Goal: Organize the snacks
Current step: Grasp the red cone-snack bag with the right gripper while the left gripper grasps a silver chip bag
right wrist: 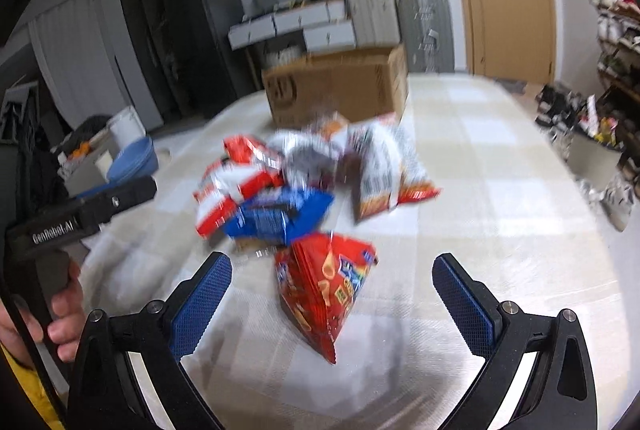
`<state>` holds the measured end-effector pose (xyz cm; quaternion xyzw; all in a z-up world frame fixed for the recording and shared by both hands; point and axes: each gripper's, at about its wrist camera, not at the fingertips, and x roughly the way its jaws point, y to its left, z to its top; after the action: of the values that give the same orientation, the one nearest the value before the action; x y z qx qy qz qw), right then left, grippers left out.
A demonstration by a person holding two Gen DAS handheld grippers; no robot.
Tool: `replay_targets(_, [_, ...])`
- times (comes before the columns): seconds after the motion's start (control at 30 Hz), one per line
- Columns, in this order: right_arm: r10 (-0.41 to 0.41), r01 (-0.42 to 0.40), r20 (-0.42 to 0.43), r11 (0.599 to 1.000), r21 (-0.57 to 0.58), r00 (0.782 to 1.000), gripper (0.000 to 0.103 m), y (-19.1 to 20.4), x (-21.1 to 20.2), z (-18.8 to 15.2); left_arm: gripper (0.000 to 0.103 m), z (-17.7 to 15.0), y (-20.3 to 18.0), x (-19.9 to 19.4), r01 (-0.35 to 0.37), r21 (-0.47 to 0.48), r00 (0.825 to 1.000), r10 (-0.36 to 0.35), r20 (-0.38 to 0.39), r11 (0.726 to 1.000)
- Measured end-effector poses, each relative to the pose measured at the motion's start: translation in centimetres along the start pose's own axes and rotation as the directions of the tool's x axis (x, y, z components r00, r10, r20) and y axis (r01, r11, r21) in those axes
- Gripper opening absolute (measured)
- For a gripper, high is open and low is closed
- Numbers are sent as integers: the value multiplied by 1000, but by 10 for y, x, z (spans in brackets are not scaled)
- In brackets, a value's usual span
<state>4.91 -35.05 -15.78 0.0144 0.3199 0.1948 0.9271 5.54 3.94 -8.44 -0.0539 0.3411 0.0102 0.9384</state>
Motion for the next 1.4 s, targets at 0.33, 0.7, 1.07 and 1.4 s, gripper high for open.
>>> replay_targets(0.33, [74, -56, -239, 995, 82, 968, 69, -6, 37, -16, 102, -5, 31, 53, -21, -60, 997, 16, -81, 998])
replay_targets(0.7, [185, -163, -216, 980, 114, 959, 44, 1, 34, -9, 102, -7, 48, 67, 68, -115, 988, -82, -130, 991])
replay_targets(1.07, [224, -198, -147, 965, 170, 964, 43, -20, 7, -8, 102, 7, 31, 92, 153, -155, 966, -181, -185, 976])
replay_targets(1.4, [241, -220, -106, 958, 184, 965, 43, -37, -9, -15, 94, 25, 9, 129, 215, -124, 942, -239, -236, 969])
